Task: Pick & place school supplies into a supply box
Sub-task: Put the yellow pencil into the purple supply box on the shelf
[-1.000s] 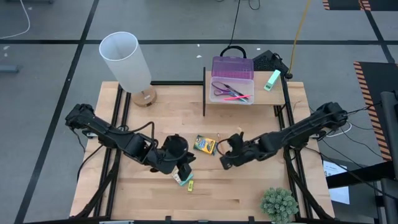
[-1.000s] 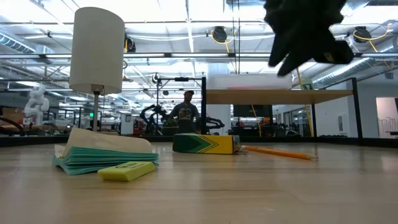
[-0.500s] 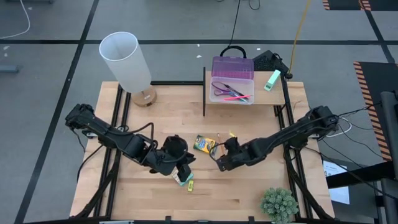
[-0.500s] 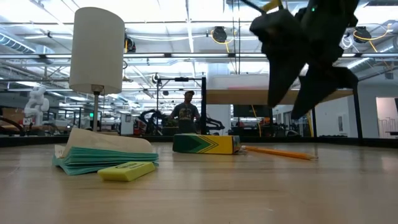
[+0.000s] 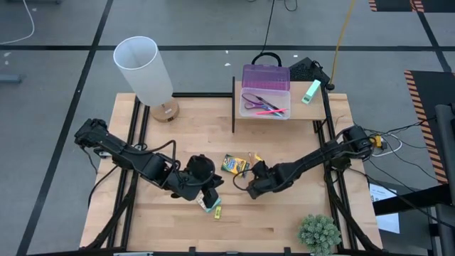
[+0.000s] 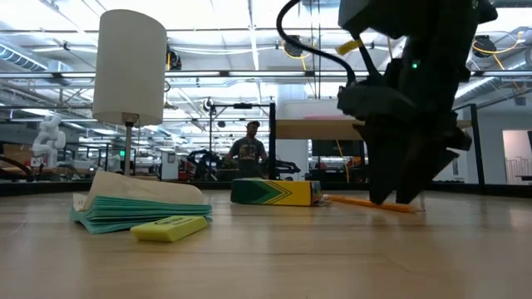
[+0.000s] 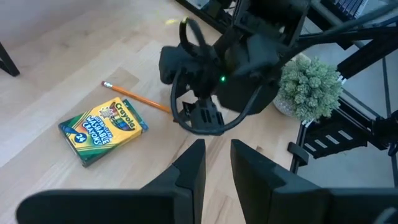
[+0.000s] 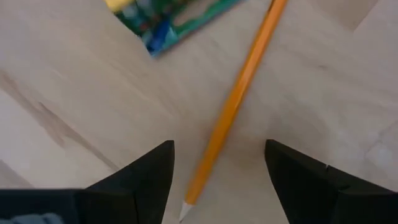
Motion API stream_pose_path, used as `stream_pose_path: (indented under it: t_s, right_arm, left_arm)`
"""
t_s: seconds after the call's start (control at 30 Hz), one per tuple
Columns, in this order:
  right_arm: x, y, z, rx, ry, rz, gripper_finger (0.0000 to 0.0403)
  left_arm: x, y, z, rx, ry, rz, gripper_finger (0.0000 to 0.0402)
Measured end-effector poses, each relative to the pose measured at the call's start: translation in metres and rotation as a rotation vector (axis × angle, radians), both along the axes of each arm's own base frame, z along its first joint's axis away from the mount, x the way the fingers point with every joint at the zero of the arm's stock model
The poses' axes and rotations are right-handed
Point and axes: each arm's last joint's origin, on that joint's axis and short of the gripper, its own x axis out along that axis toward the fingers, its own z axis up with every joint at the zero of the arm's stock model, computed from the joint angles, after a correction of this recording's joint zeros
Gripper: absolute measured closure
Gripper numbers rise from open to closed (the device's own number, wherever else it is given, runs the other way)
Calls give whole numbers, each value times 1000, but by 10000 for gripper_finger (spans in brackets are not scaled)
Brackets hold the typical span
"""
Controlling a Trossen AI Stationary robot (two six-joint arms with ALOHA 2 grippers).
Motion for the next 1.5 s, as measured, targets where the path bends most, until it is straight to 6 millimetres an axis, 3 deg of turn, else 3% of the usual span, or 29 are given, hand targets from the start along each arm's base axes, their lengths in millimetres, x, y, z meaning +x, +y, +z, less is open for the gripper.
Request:
stream_pose_path:
  t_s: [0.73, 1.07, 1.5]
  right_arm:
    - [6, -16, -6, 40, 38, 28, 166]
    - [-6, -17, -18, 69, 83, -39, 258]
    - [-7, -17, -15, 85, 65, -102, 378]
  left_arm:
    - [1, 1, 0, 7, -6, 16, 325]
    - [0, 2, 0, 24, -5, 13, 325]
    - [0, 2, 0, 29, -3, 12, 325]
